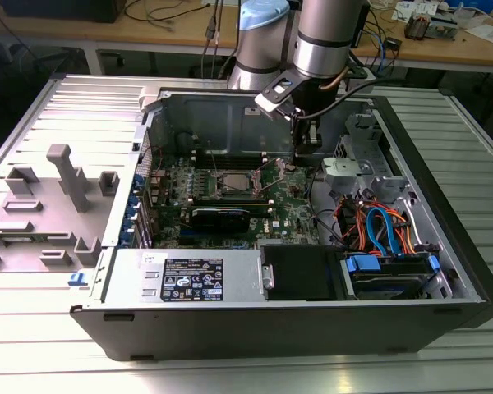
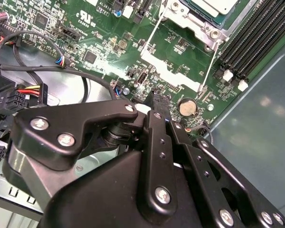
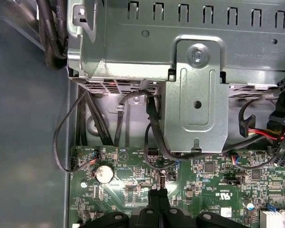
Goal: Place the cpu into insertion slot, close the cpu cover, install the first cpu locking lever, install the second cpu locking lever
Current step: 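Close the cpu cover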
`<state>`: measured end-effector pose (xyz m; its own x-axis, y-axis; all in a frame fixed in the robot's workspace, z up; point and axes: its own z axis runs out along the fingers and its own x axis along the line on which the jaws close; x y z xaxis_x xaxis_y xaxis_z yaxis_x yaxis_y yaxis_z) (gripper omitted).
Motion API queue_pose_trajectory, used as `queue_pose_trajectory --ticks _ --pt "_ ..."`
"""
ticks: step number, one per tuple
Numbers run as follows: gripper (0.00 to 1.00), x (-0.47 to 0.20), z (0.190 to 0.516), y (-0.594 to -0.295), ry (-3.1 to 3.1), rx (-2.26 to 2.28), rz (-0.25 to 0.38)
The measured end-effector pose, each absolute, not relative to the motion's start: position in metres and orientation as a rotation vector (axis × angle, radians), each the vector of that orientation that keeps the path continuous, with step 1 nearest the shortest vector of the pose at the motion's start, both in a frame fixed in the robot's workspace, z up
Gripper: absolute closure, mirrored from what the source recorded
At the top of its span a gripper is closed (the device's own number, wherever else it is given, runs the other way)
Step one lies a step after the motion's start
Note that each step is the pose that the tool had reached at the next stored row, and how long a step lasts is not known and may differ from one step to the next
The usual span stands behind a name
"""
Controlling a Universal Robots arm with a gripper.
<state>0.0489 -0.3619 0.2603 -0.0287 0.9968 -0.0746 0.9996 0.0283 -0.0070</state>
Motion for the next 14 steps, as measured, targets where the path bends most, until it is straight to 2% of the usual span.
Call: queue_pose_trajectory --ticks 14 --pt "0.89 0.0468 0.2543 -0.3628 2.218 2.156 -0.091"
